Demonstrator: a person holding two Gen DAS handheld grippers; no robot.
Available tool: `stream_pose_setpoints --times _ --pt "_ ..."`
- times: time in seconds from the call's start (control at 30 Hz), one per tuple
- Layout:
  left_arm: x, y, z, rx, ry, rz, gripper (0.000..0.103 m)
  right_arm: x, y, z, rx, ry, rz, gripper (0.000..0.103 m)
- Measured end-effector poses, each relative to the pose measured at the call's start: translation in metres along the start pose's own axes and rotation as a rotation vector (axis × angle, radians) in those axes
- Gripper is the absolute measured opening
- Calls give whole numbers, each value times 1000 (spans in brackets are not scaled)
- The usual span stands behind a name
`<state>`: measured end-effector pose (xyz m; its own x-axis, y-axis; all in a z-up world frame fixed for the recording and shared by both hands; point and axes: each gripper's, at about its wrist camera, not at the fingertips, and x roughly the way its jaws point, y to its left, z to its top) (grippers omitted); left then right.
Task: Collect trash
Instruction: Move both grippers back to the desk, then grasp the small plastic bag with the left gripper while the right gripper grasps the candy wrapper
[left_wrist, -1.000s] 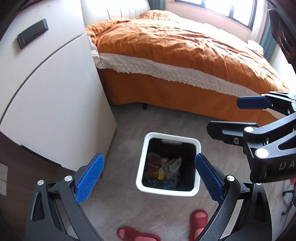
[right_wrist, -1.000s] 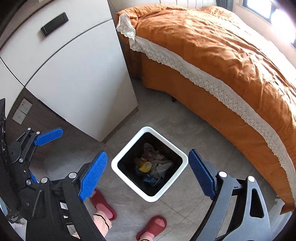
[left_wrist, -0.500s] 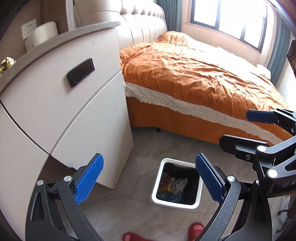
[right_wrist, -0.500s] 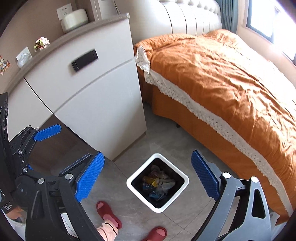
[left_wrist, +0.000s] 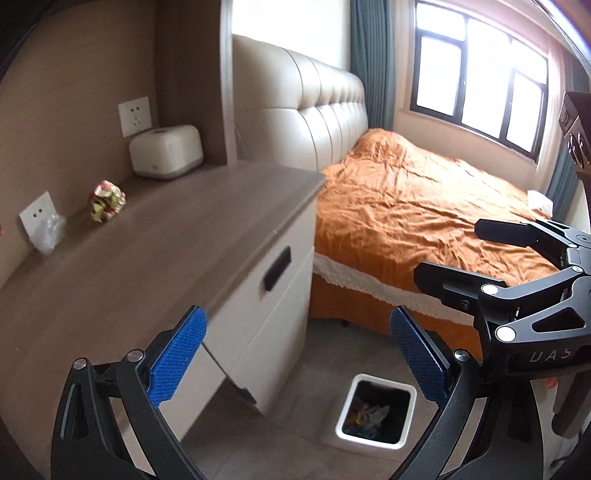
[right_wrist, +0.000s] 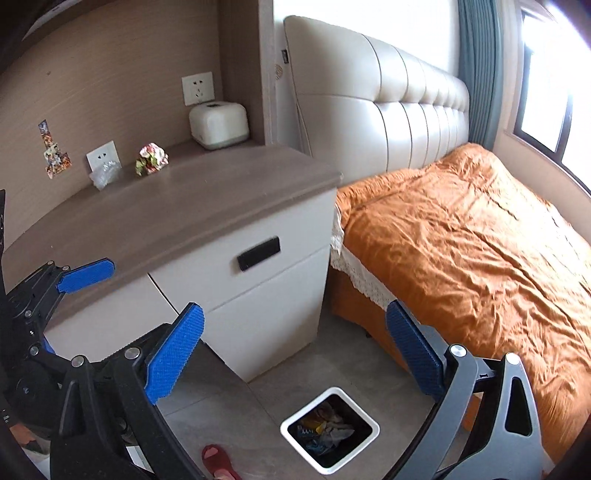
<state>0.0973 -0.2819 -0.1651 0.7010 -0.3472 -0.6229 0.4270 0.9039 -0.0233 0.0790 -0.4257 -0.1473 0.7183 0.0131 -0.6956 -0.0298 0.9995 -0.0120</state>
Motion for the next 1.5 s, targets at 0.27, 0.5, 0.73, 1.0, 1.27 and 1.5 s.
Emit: stream_pose_setpoints --times 0.27,0.5,0.73,1.0,1.27,1.5 --pt "-50 93 45 -48 -110 114 98 -7 78 79 -40 -124 87 98" --pt "-72 168 52 -99 -133 260 98 4 146 131 -126 -174 179 98" --pt "-72 221 50 -160 -126 368 98 31 195 156 -189 -189 255 98" --pt "-29 280 61 -192 -84 446 98 91 228 189 -236 -175 315 98" --pt "42 337 79 -224 -24 484 98 177 250 224 -238 -101 301 98" --pt "90 379 82 -276 27 473 98 232 264 238 -276 -41 285 98"
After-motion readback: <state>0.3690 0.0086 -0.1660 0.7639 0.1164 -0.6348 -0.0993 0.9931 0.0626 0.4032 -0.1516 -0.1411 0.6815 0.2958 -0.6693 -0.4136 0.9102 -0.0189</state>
